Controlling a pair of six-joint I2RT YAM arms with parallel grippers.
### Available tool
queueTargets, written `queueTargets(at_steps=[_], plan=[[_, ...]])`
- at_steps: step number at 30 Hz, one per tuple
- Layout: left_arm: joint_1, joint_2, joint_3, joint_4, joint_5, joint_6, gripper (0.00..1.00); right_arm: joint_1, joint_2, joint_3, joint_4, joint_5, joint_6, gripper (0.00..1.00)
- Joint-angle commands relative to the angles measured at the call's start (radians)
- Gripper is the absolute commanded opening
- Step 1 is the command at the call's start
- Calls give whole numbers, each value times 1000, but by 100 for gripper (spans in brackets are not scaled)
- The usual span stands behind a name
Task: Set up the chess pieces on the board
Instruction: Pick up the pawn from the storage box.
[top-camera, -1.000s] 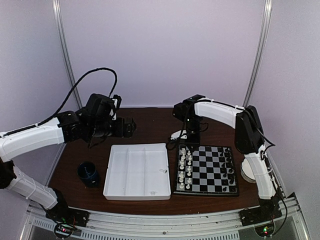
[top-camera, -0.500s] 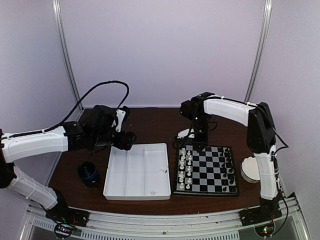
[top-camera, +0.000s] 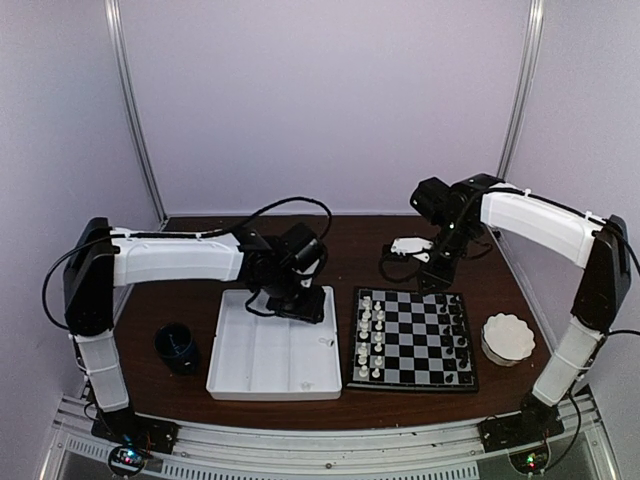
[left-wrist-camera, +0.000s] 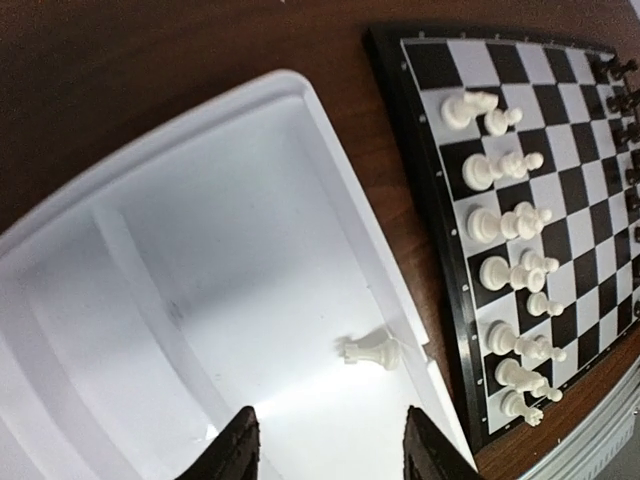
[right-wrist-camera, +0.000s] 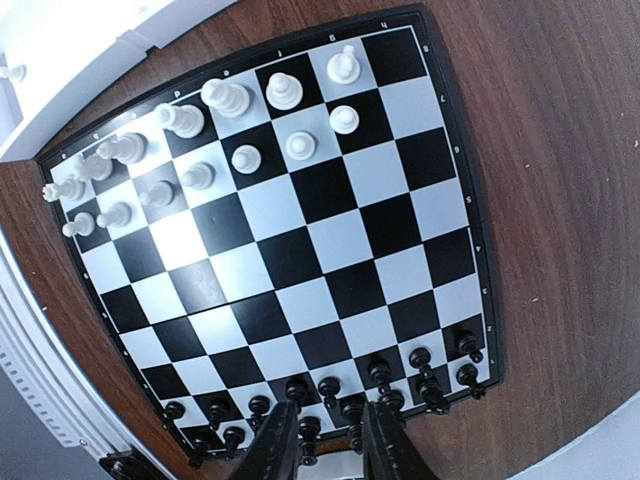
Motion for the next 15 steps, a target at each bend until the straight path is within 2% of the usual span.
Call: queueTargets(at_steps=[1,4,7,11,15], plan=[[-58,67,84,-145,67,-54,49,-3,-93,-80,72,-59,47,25],[-111,105,141,-294,58,-7,49,-4,-130,-125,90,-76,51,26],[-157,105,152,-376,18,24,48,-5,-154,-163,112,-93,57,26],[-188,105,142,-418,19,15,41,-5,-162,-188,131,-104,63,26],[-209,112,129,-425,17,-13,38,-5,-167,-201,142,-105,66,26]])
